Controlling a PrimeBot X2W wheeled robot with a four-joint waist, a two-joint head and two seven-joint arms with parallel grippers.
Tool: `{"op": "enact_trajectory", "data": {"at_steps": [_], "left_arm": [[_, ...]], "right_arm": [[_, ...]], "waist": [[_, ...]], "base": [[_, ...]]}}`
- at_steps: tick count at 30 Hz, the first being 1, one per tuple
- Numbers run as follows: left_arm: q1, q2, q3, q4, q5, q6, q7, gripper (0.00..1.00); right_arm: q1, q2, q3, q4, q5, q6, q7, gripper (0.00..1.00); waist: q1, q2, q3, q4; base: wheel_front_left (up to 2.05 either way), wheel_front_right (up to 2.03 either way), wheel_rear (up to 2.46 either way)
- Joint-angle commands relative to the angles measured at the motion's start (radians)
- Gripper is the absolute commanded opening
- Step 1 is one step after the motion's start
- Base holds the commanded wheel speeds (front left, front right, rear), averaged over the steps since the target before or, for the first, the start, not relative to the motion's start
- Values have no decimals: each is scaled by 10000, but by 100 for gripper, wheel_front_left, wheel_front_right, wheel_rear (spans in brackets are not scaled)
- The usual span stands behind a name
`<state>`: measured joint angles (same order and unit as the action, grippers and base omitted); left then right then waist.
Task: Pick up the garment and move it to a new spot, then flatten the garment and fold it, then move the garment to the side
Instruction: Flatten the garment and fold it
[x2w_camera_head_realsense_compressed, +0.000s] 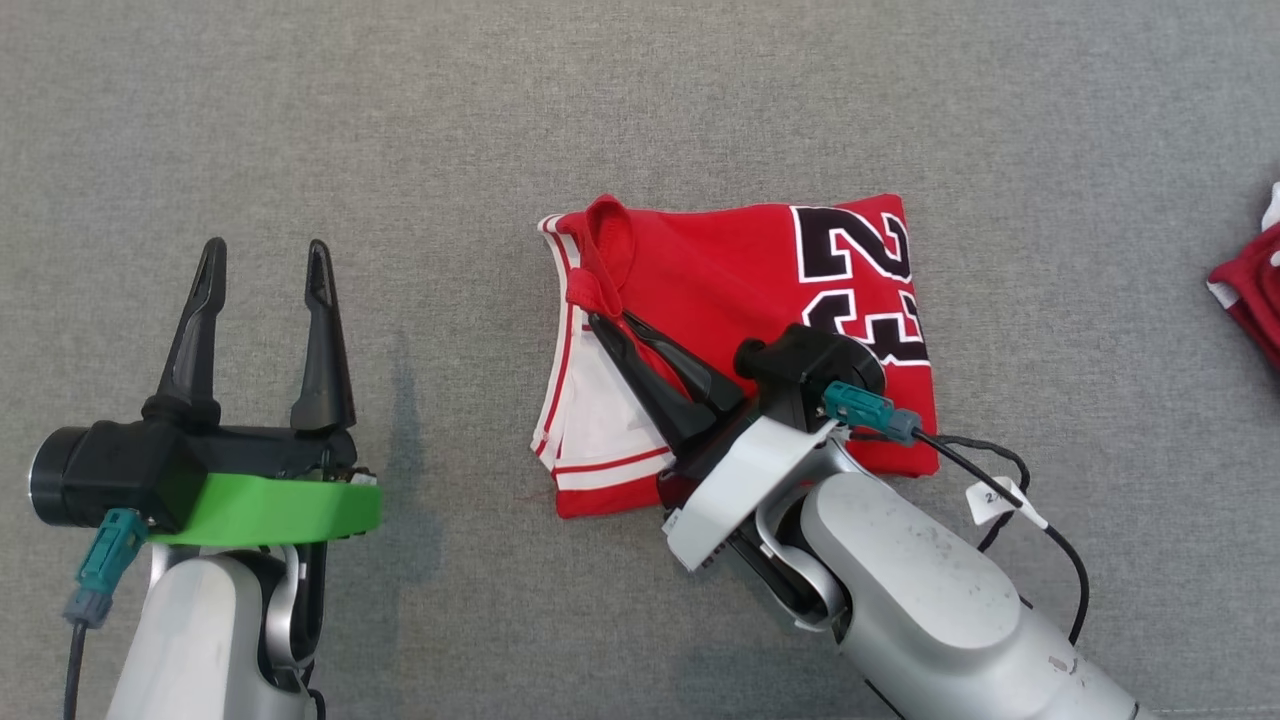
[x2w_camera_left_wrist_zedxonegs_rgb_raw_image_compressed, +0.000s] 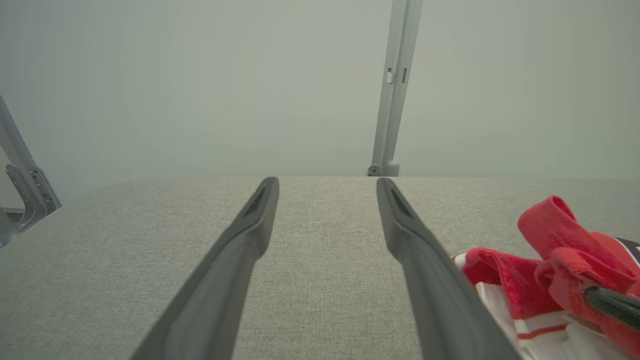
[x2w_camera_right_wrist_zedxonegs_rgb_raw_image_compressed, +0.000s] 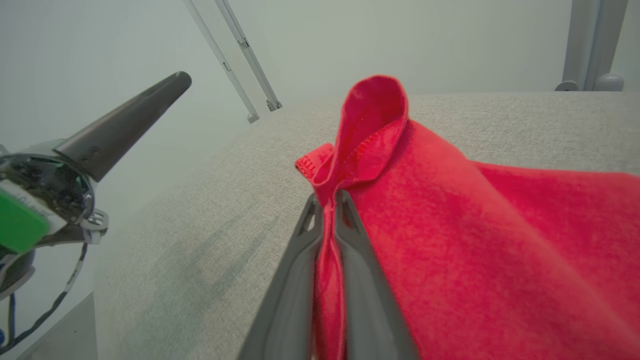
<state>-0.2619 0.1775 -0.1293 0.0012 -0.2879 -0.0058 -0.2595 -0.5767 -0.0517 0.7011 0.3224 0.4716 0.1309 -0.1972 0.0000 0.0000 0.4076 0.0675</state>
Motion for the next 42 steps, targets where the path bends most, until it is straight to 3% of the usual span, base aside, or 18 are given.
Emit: {"op": "enact_trajectory", "data": {"at_steps": [1, 6, 7, 8, 9, 10, 15, 22, 26, 32, 38, 42], "left_arm": [[-224, -44, -10, 9, 139, -37, -46, 100], [-338, -113, -23, 71, 194, -139, -46, 100], [-372, -124, -6, 85, 191, -160, -46, 100], [-392, -134, 4, 105, 196, -183, -46, 100], [-400, -147, 13, 126, 223, -191, -46, 100], [-413, -159, 23, 137, 245, -204, -46, 100], [-423, -182, 118, 188, 305, -266, -46, 100], [-276, -184, 242, 227, 396, -267, -46, 100], [-139, -154, 315, 239, 422, -259, -46, 100], [127, -70, 453, 279, 372, -213, -46, 100], [466, 31, 627, 238, 255, -132, -45, 100], [724, 82, 705, 126, 176, -68, 55, 100]], "right_arm": [[-229, -2, 96, 202, 190, -3, -186, 0], [-806, -2, 433, 935, 723, -3, -513, 0], [-924, 0, 499, 1039, 811, -3, -554, 4], [-1012, 1, 558, 1130, 890, -3, -586, 30], [-1096, 3, 665, 1162, 960, -3, -620, 95], [-1172, 3, 753, 1178, 1016, -3, -649, 100], [-1378, 0, 775, 711, 885, -3, -692, 100], [-909, -9, -273, -763, -53, -3, -692, 100], [-364, -87, -1548, -1651, -915, -4, -694, 100], [926, -703, -3495, -2698, -1722, -4, -694, 100], [2408, -1326, -5363, -2915, -1999, -3, -680, 100], [3078, -1553, -5965, -2953, -1930, -3, -634, 100]], "waist": [[0, 0, 119, 109], [0, 0, 337, 182], [0, 0, 376, 183], [0, 0, 403, 178], [0, 0, 424, 169], [0, 0, 443, 156], [0, 0, 456, 23], [0, 0, 271, -284], [0, 0, 73, -474], [0, 0, -330, -689], [0, 0, -786, -799], [0, 0, -1111, -866]], "base": [[0, 0, 0], [0, 0, 0], [0, 0, 0], [0, 0, 0], [0, 0, 0], [0, 0, 0], [0, 0, 0], [0, 0, 0], [0, 0, 0], [0, 0, 0], [0, 0, 0], [0, 0, 0]]}}
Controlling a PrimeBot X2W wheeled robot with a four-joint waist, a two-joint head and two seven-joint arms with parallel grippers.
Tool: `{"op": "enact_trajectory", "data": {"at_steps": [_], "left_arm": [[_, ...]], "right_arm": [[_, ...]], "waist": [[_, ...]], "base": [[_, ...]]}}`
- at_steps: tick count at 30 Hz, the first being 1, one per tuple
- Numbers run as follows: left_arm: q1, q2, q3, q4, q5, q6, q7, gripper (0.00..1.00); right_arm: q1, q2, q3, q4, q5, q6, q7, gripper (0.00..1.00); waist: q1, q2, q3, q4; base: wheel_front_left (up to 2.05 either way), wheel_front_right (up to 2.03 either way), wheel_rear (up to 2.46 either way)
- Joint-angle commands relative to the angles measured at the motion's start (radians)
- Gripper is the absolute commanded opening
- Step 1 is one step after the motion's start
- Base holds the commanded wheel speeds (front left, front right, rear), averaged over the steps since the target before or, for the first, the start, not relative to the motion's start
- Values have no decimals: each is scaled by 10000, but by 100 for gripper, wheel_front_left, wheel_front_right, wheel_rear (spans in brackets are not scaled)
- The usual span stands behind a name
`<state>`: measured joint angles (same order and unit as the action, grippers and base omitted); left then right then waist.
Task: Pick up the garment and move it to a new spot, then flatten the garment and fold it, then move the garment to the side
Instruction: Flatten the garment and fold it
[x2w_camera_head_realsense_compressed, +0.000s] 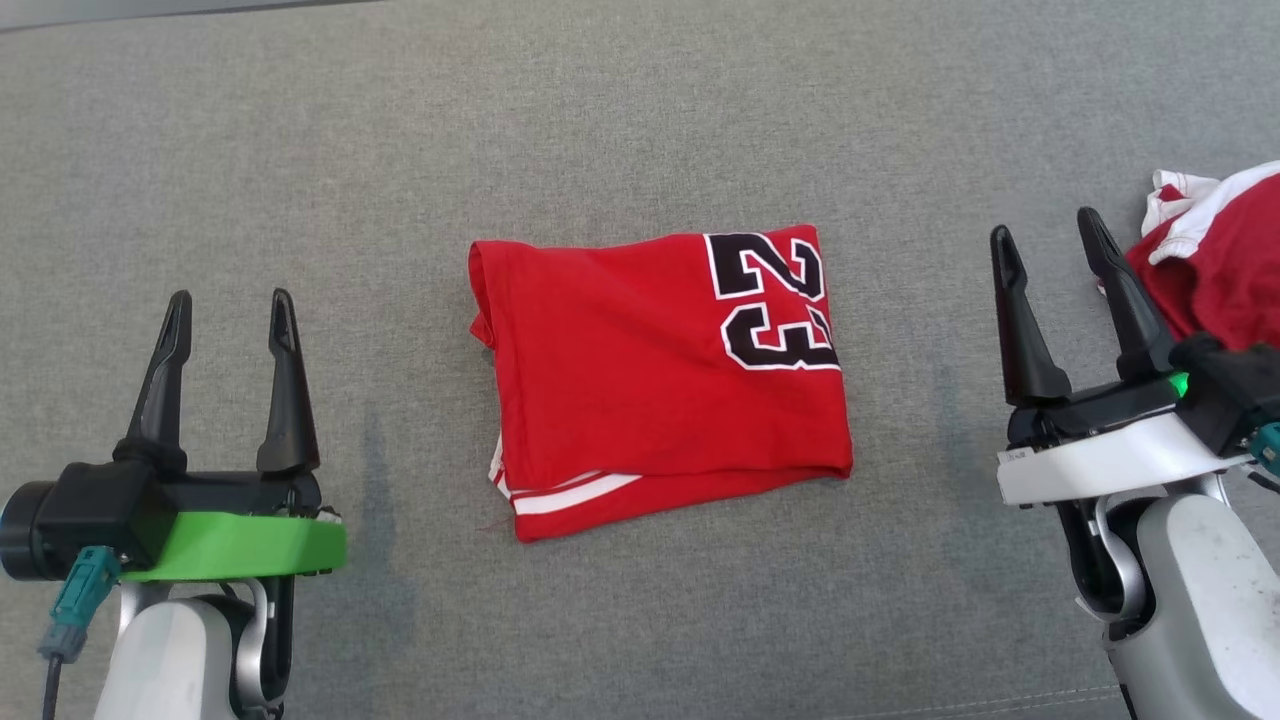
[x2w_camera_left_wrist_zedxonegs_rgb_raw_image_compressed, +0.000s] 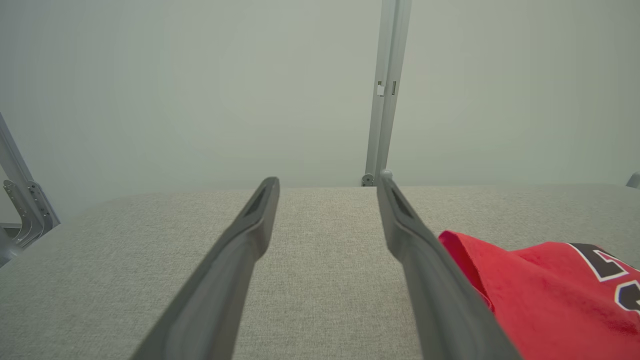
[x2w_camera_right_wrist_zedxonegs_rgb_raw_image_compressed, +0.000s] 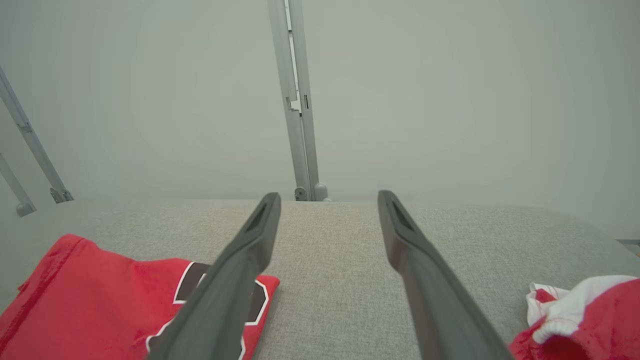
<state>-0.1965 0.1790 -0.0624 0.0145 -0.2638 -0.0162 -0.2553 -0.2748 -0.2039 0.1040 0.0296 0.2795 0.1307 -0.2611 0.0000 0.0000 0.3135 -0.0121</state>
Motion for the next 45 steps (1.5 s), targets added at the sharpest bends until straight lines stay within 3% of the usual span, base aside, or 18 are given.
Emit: {"op": "enact_trajectory", "data": {"at_steps": [1, 22, 45], "left_arm": [[130, 84, 43, -30, -101, 52, 53, 100], [1864, 290, -113, -195, -490, 8, 639, 100], [2767, 583, -234, -728, -706, 123, 1102, 100]], "right_arm": [[176, -41, -65, -49, 16, -1, 26, 100], [2466, -89, -573, -14, 219, -1, 678, 100], [3448, -13, -984, -278, 268, -1, 1243, 100]], "waist": [[0, 0, -258, -82], [0, 0, -2595, -57], [0, 0, -3373, 76]], "base": [[0, 0, 0], [0, 0, 0], [0, 0, 0]]}}
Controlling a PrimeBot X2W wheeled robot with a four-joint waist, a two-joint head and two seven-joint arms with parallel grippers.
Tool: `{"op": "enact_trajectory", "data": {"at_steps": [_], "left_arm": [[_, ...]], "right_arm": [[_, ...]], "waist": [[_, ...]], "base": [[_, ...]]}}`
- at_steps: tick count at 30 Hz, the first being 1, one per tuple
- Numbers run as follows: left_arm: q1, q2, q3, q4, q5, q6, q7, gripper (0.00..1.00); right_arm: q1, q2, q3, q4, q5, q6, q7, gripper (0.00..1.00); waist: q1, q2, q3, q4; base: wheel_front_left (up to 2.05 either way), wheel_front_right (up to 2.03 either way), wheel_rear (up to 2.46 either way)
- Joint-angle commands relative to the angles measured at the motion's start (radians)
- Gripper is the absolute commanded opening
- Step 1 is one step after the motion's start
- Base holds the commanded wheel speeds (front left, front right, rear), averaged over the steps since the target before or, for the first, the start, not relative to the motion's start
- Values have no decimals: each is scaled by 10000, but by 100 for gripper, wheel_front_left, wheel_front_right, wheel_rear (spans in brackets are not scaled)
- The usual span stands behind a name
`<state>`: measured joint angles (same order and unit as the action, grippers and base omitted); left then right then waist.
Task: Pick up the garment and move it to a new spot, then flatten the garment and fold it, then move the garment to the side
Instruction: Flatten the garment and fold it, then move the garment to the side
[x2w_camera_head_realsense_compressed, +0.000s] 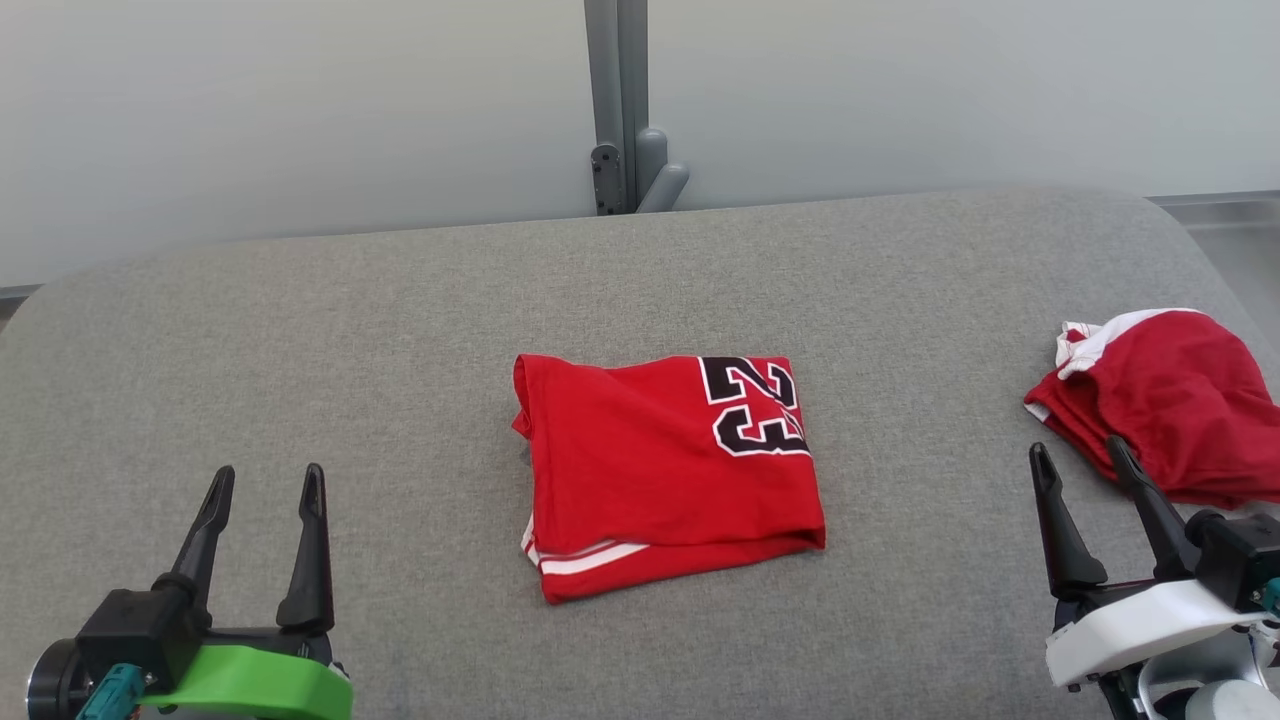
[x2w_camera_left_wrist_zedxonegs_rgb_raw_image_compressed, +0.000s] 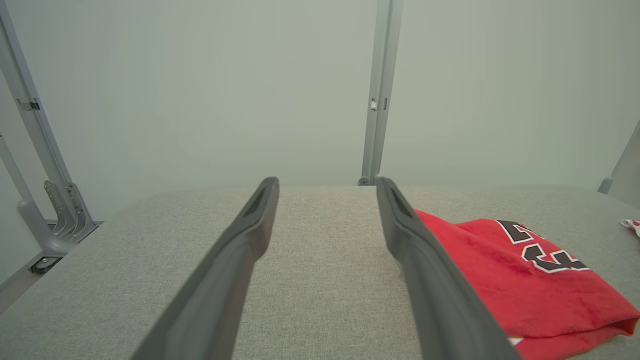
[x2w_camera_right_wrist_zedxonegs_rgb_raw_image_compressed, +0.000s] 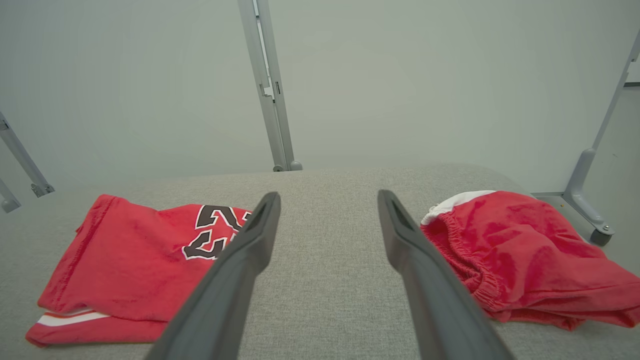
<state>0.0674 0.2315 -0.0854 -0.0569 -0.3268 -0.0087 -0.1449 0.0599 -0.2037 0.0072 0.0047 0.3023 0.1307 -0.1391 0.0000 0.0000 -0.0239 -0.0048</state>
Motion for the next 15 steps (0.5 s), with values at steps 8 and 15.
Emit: {"op": "enact_trajectory", "data": {"at_steps": [8, 15], "left_arm": [[52, 130, -29, 56, -151, 13, -57, 100], [-20, 149, -86, 109, -179, 44, -103, 100]], "right_arm": [[65, -19, -59, -54, -11, -1, 52, 100], [86, -55, -64, 26, 24, -1, 34, 100]], "waist": [[0, 0, 27, 27], [0, 0, 9, 35]], "base": [[0, 0, 0], [0, 0, 0]]}}
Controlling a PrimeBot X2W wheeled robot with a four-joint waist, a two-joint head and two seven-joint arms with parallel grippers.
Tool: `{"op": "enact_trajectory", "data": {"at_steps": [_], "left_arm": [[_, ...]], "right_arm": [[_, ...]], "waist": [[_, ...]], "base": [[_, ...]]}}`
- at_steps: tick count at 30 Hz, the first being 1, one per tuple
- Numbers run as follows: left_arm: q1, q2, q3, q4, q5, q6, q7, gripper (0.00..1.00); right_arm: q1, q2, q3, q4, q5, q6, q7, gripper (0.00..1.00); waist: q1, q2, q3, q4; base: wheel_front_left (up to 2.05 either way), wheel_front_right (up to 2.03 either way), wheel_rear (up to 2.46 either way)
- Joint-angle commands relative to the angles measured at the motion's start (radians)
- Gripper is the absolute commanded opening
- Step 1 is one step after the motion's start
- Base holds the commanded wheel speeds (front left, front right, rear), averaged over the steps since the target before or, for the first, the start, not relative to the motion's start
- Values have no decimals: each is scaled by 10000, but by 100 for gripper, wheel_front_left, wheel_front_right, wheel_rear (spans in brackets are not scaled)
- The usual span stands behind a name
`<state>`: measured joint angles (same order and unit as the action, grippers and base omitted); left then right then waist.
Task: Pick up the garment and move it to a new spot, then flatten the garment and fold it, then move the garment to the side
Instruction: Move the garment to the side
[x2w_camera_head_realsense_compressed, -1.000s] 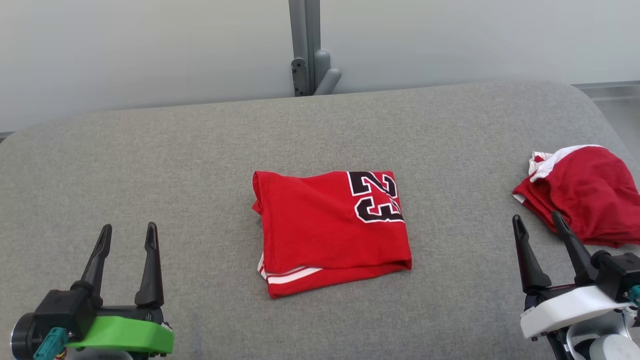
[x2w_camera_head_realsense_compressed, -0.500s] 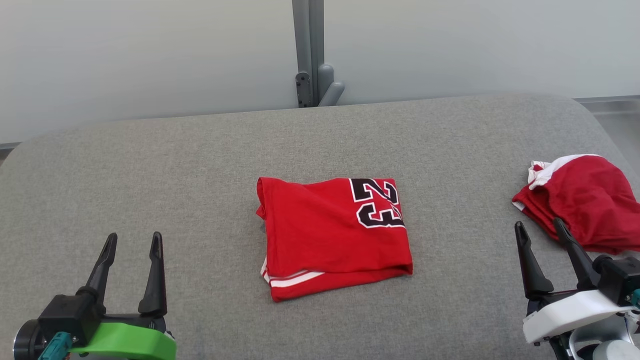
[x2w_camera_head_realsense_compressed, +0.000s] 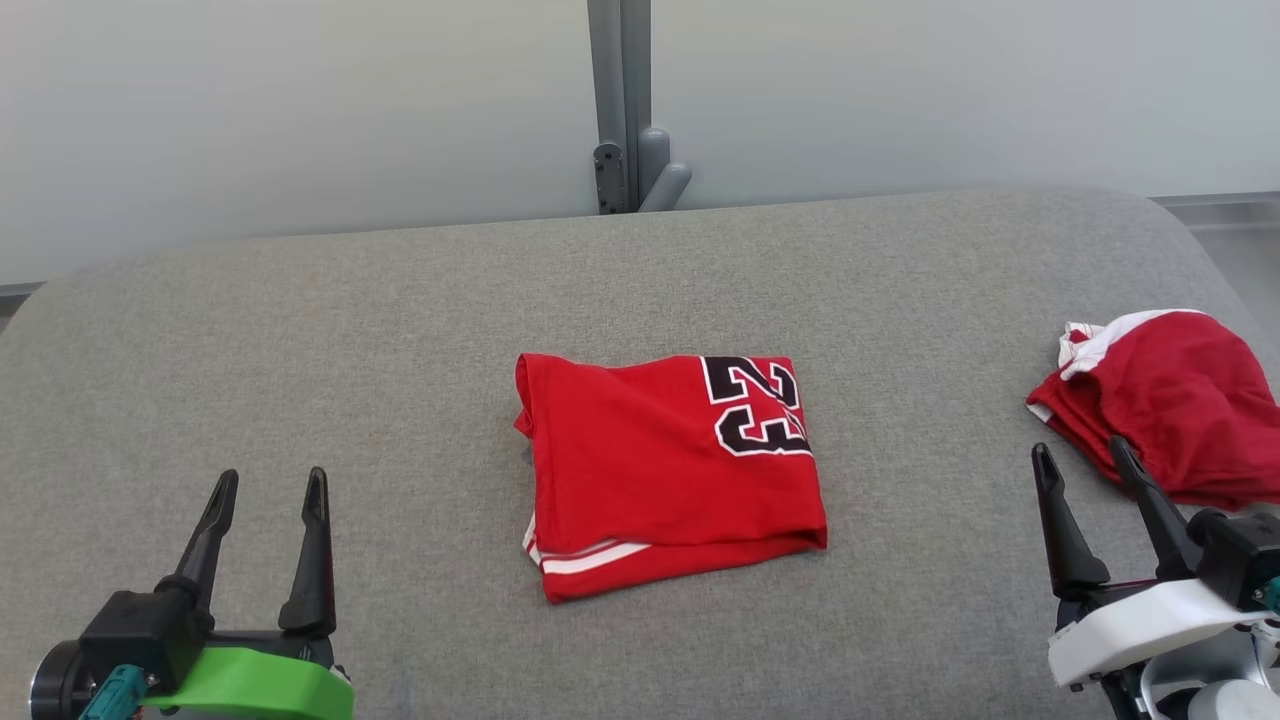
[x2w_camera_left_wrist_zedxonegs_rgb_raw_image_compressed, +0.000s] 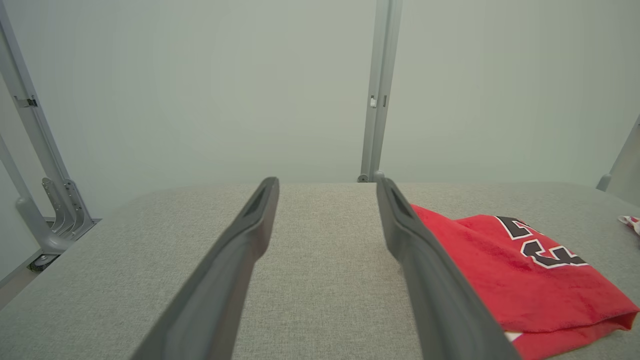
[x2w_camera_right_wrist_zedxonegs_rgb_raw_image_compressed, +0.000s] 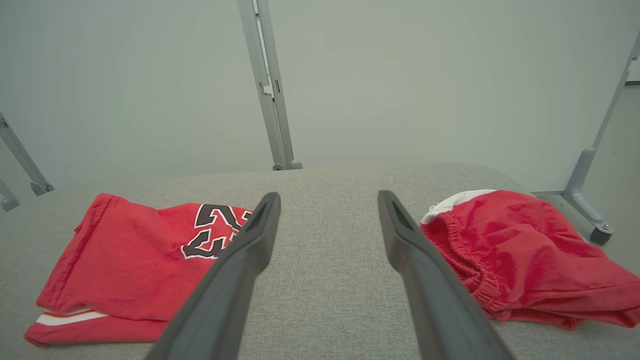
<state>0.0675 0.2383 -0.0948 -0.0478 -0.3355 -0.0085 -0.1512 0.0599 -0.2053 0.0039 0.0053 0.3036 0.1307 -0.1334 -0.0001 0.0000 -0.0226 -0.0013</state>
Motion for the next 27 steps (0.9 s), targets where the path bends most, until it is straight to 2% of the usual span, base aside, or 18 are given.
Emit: {"op": "enact_trajectory", "data": {"at_steps": [1, 15, 20, 27], "left_arm": [[-31, 83, -4, 20, -93, 52, -38, 100], [-371, 91, -134, -9, -89, 61, -179, 100], [-987, 82, -189, -185, -23, -21, -366, 100], [-2062, -151, -398, -105, 106, -160, -711, 100]], "right_arm": [[84, -44, -37, 31, 23, -1, -30, 100], [-49, -56, -122, 21, 65, -1, 75, 100], [-762, -191, 80, 268, 223, -1, 183, 100], [-2253, -377, 1155, 1624, 500, -1, 184, 100]], "waist": [[1, 0, -8, 3], [1, 0, 186, 185], [1, 0, 1094, 366], [1, 0, 2368, 779]], "base": [[0, 0, 0], [0, 0, 0], [0, 0, 0], [0, 0, 0]]}}
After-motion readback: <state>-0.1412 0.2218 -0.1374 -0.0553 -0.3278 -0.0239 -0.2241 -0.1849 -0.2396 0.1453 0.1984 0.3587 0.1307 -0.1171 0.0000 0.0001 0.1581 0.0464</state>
